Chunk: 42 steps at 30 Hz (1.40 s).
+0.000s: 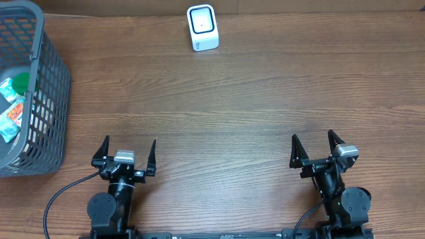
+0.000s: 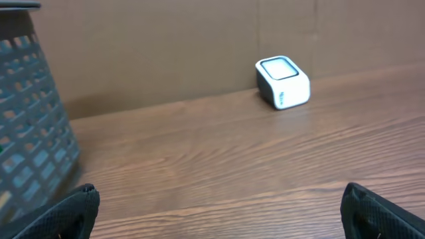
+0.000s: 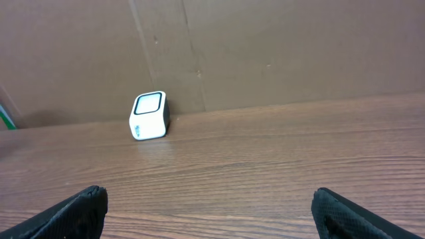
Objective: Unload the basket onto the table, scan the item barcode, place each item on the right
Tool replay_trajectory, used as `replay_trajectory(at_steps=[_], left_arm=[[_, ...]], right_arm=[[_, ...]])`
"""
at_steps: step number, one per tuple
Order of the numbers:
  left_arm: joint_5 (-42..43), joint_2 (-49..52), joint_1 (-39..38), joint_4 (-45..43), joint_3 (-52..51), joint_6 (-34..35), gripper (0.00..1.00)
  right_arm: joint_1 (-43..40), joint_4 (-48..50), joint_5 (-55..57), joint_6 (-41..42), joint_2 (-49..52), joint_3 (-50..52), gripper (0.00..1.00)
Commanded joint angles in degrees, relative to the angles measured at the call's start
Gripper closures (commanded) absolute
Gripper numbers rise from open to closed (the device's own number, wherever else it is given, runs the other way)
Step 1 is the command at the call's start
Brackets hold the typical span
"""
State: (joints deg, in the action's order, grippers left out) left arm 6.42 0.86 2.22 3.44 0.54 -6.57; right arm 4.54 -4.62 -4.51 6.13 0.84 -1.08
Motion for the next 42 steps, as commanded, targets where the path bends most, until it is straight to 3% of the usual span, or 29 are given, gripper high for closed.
replay_trajectory(at_steps=[1,7,16,28,32,38,39,42], left_arm=[[2.19,-0.59,-0.26,-0.28,2.47,6.05,0.0],[2.19,3.91,-0.26,-0.22,12.57,8.41,0.0],[4.22,26.38,-0.28,8.72,38.45,8.28,0.0],[11.82,65.33,-0.28,43.69,87.97,6.4,0.0],[16.17,77.42,-0.28,49.53,104.32,6.34,0.0],[13.11,86.09,1.4,46.6,111.47,6.56,0.0],[12.5,86.84,2.73,46.51,111.47,7.8,0.04],[11.41,88.11,9.51,47.21,111.47,16.46,0.01]], right_arm=[[-0.15,0.22,-0.26,-0.22,-0.68,0.63,0.0],[-0.15,0.22,-0.26,-0.2,-0.68,0.63,0.0],[-0.15,0.22,-0.26,-0.22,-0.68,0.63,0.0],[-0.15,0.22,-0.26,-0.22,-0.68,0.63,0.0],[-0.15,0.22,-0.26,-0.22,-0.68,0.63,0.0],[-0.15,0.22,-0.26,-0.22,-0.68,0.63,0.0],[-0.15,0.22,-0.26,-0.22,-0.68,0.63,0.0],[-0.15,0.22,-0.26,-0.22,-0.68,0.63,0.0]])
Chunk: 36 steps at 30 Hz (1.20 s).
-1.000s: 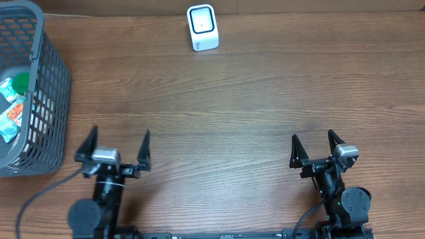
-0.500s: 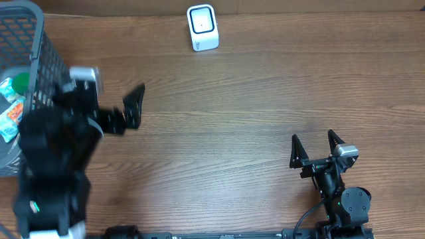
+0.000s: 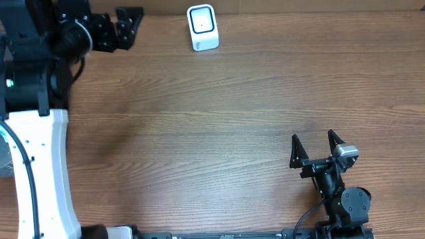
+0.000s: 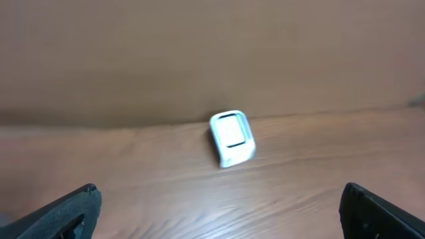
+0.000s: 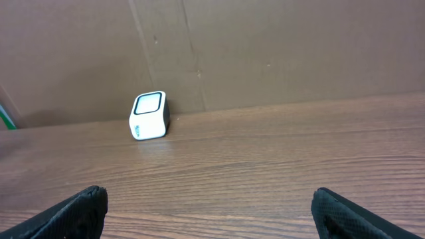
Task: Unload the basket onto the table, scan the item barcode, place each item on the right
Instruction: 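Move the left gripper over the grey basket and lower into it, then grasp the clear plastic bag inside the basket with the left gripper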
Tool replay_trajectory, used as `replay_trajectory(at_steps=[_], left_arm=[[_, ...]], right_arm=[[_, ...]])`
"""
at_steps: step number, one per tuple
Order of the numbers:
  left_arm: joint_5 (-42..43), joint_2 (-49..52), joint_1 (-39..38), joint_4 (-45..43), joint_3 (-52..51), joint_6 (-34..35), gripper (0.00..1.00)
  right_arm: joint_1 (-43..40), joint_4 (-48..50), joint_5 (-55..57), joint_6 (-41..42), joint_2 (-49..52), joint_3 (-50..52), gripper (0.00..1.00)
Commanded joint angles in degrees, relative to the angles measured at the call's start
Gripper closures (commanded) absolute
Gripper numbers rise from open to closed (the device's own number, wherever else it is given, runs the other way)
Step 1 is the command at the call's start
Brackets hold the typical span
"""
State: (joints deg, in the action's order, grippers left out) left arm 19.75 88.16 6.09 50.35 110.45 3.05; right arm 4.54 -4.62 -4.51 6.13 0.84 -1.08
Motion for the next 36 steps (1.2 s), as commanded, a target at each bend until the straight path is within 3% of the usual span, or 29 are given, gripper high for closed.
replay_trajectory(at_steps=[1,4,8,12,15,21,25,36], left_arm=[[-1.95,0.98,8.13,0.35,1.55,9.2,0.02],[-1.9,0.94,16.41,0.52,1.55,14.8,0.06],[-5.66,1.14,26.21,3.93,1.51,15.13,0.1],[-14.23,2.38,32.37,10.73,0.83,19.15,0.12],[-15.43,3.45,35.63,11.93,-3.37,20.39,0.13],[-15.67,5.75,38.6,9.16,-14.29,19.71,0.12],[-15.45,8.35,39.21,6.25,-19.87,16.06,0.06],[-13.51,17.22,39.36,4.63,-21.49,9.68,0.03]], right_arm=[[-0.15,0.22,-0.26,-0.22,-0.68,0.63,0.0],[-0.15,0.22,-0.26,-0.22,-0.68,0.63,0.0],[-0.15,0.22,-0.26,-0.22,-0.68,0.63,0.0],[-0.15,0.22,-0.26,-0.22,-0.68,0.63,0.0],[-0.15,0.22,-0.26,-0.22,-0.68,0.63,0.0],[-0.15,0.22,-0.26,-0.22,-0.68,0.63,0.0],[-0.15,0.22,-0.26,-0.22,-0.68,0.63,0.0],[-0.15,0.22,-0.26,-0.2,-0.68,0.63,0.0]])
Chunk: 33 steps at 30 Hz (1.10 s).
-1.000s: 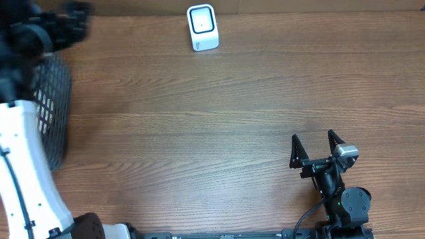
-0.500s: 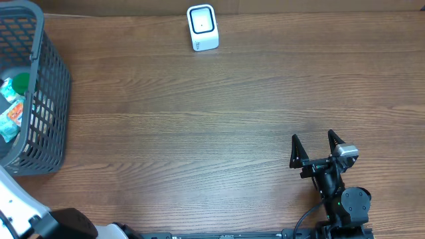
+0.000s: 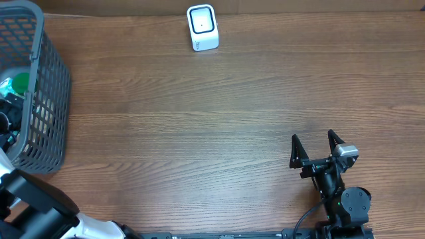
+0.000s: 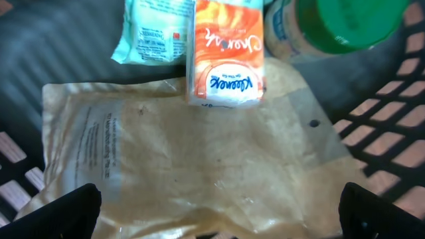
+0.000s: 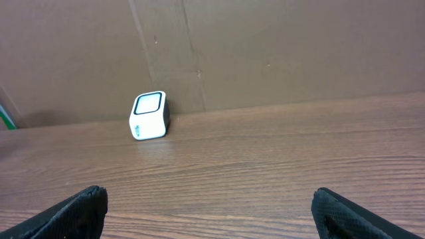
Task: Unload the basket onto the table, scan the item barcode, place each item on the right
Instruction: 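Grasp the clear plastic bag inside the basket with the left gripper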
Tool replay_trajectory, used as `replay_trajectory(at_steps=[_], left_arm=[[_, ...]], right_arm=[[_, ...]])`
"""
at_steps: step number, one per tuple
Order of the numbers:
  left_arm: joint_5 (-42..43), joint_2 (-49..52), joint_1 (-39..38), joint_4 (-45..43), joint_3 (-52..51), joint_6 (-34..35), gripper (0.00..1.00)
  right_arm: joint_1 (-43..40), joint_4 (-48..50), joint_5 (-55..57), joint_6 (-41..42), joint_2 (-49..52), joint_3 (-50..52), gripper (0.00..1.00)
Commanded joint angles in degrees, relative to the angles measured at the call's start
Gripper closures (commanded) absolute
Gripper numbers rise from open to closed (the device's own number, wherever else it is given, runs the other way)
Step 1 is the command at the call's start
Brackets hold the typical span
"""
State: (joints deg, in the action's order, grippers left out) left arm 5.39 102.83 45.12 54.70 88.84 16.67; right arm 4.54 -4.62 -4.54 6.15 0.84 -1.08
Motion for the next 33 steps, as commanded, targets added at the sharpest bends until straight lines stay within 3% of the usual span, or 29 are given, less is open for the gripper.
replay_trajectory(at_steps=[1,13,17,22,25,29,33], left_arm=[[0.9,3.63,0.33,0.44,0.13,-4.04,0.02],[1.66,15.21,0.33,2.27,0.13,-5.38,0.01],[1.46,17.49,0.33,1.77,0.13,-5.38,0.19],[0.42,17.79,0.33,1.46,0.15,-5.77,0.65],[0.39,17.79,0.35,1.49,0.15,-5.77,0.75],[0.42,17.77,0.33,1.79,0.35,-5.73,0.96],[0.42,17.68,0.2,1.9,0.68,-5.7,0.96]], right_arm=[[-0.15,0.22,-0.24,-0.24,-0.68,0.63,0.0],[-0.15,0.22,-0.24,-0.24,-0.68,0.63,0.0],[-0.15,0.22,-0.24,-0.24,-0.68,0.63,0.0],[-0.15,0.22,-0.24,-0.24,-0.68,0.63,0.0],[-0.15,0.22,-0.24,-0.24,-0.68,0.63,0.0],[-0.15,0.22,-0.24,-0.22,-0.68,0.63,0.0],[-0.15,0.22,-0.26,-0.24,-0.68,0.63,0.0]])
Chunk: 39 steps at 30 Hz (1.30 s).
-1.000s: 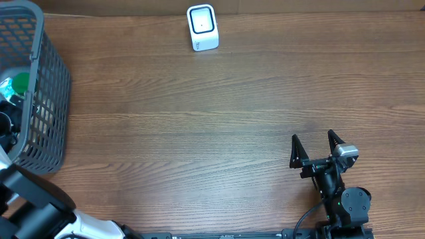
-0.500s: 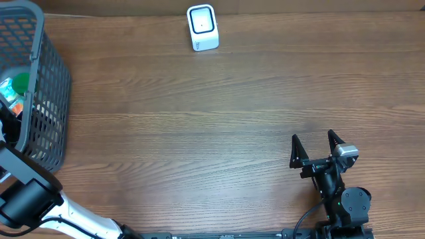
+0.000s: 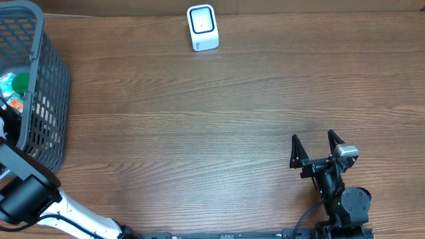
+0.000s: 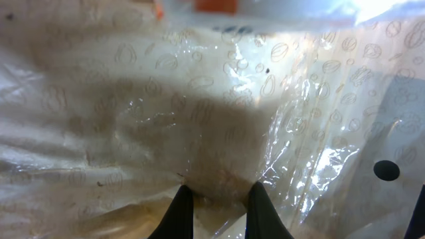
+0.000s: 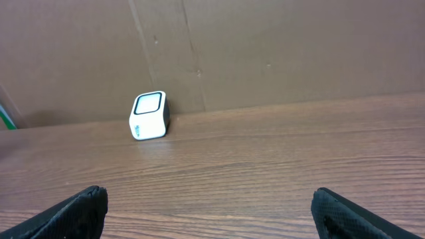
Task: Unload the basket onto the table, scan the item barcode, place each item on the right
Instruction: 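Grasp the clear plastic bag inside the basket with the left gripper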
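Observation:
The left wrist view is filled by a tan and clear plastic bag (image 4: pixel 199 113) printed with small nut shapes. My left gripper (image 4: pixel 219 211) pinches a fold of this bag between its two black fingers (image 4: pixel 179 214). The bag lies in the grey basket (image 3: pixel 46 79) at the table's left edge, where green, orange and teal items show. The white barcode scanner (image 3: pixel 202 28) stands at the table's far edge and also shows as the scanner (image 5: pixel 149 115) in the right wrist view. My right gripper (image 3: pixel 315 151) rests open at the near right, nothing between its fingers.
My left arm's white link (image 3: pixel 26 192) reaches up from the near left corner to the basket. An orange carton edge (image 4: pixel 212 5) lies just past the bag. A brown cardboard wall (image 5: pixel 265 46) stands behind the scanner. Wooden tabletop (image 3: pixel 219 113) spreads between basket and right arm.
My left gripper was open above the bag in the basket, with the orange carton and teal packet in view. It is now down on the bag and shut on a fold of it. The right arm is unchanged.
Both grippers rested open at the near edge. Then the left arm was raised near the far left, facing the scanner. Then it hung open over the basket's contents. Now it is shut on the bag inside the basket. The right arm has stayed still.

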Tool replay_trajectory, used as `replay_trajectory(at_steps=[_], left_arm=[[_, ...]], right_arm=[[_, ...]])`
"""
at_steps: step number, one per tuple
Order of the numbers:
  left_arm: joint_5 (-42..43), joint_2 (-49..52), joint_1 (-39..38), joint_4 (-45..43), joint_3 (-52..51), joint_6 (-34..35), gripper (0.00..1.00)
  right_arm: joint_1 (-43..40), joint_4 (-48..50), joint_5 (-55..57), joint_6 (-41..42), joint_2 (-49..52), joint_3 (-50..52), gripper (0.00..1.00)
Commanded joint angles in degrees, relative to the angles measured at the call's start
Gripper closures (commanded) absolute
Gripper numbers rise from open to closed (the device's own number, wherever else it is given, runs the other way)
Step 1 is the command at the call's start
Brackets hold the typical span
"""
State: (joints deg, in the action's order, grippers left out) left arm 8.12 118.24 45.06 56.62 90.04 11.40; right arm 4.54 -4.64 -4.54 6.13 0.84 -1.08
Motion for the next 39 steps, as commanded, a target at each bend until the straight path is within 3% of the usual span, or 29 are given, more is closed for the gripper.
replay_trajectory(at_steps=[1,7,17,18,20,22,24,30,39], left_arm=[[-2.34,2.27,0.24,0.09,-0.52,-0.46,0.96],[-2.34,1.86,0.31,2.51,2.19,-0.46,0.96],[-2.36,0.81,-0.09,13.09,15.56,0.37,0.96],[-2.43,0.74,-0.09,13.25,15.58,0.35,0.91],[-2.8,0.9,-0.09,12.98,14.97,0.35,0.52],[-2.78,1.2,-0.09,11.63,13.64,0.35,0.25],[-2.73,1.86,-0.15,9.55,12.26,0.33,0.14],[-2.6,2.43,-1.03,0.92,6.1,-1.05,0.0],[-2.8,2.43,-1.68,-11.58,-4.66,-2.67,0.01]], right_arm=[[-0.15,0.24,-0.24,-0.22,-0.68,0.63,0.0],[-0.15,0.24,-0.24,-0.22,-0.68,0.63,0.0],[-0.15,0.24,-0.24,-0.2,-0.68,0.63,0.0],[-0.15,0.24,-0.24,-0.2,-0.68,0.63,0.0],[-0.15,0.24,-0.24,-0.2,-0.68,0.63,0.0],[-0.15,0.24,-0.24,-0.22,-0.68,0.63,0.0],[-0.15,0.24,-0.24,-0.22,-0.68,0.63,0.0],[-0.15,0.24,-0.24,-0.22,-0.68,0.63,0.0],[-0.15,0.24,-0.24,-0.2,-0.68,0.63,0.0]])
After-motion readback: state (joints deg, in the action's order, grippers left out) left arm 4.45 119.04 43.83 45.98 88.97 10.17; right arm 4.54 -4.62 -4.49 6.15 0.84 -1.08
